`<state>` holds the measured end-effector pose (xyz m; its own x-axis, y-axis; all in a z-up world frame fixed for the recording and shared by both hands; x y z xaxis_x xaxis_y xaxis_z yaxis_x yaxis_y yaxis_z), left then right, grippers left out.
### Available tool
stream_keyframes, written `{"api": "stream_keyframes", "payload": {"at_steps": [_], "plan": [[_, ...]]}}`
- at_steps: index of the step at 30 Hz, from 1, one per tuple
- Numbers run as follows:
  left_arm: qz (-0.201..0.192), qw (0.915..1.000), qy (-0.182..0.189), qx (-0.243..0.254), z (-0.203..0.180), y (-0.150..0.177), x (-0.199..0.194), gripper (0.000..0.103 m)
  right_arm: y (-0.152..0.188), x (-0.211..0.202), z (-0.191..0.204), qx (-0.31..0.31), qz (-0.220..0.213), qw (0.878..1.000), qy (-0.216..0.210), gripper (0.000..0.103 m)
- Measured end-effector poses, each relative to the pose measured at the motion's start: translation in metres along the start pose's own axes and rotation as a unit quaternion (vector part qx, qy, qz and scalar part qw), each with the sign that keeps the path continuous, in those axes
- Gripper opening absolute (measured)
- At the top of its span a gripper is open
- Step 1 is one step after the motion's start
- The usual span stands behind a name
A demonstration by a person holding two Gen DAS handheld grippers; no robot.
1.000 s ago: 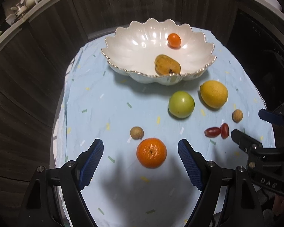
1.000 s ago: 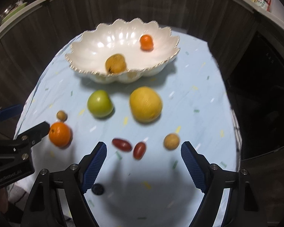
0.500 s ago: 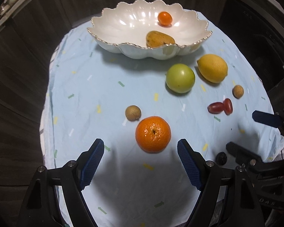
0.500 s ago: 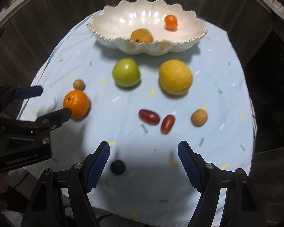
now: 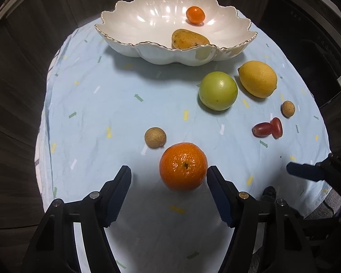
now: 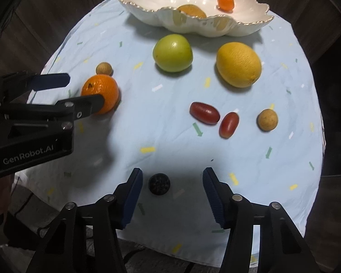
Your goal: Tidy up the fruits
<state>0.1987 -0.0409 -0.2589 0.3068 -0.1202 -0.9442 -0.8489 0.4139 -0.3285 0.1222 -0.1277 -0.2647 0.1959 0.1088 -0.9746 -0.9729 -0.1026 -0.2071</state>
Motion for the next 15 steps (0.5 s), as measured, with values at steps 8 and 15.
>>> {"api": "stream_keyframes", "payload": {"at_steps": [8,15], "plan": [[0.009,0.9998,0.018,-0.008,-0.006,-0.001,0.010,0.060,0.006,0.012,0.001,0.004,0.023,1.000,-0.015,0.038],[0.020,0.9994,0.026,-0.011,-0.013,0.003,0.021,0.047,0.005,0.013,0.001,0.004,0.018,1.000,-0.021,0.022]]}}
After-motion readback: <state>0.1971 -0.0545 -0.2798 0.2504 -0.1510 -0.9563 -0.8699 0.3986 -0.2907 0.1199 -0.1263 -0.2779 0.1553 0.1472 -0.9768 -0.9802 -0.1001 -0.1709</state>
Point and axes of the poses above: each gripper's, at about its wrist camera, not at the fingertips, and x roughly the way its jaws point, z to its left, y to its underside, the point moved 9 cm from there along x, roughly the way its jaws point, and after that the axes turned 3 degrees about -y, right-handed, at the moved point
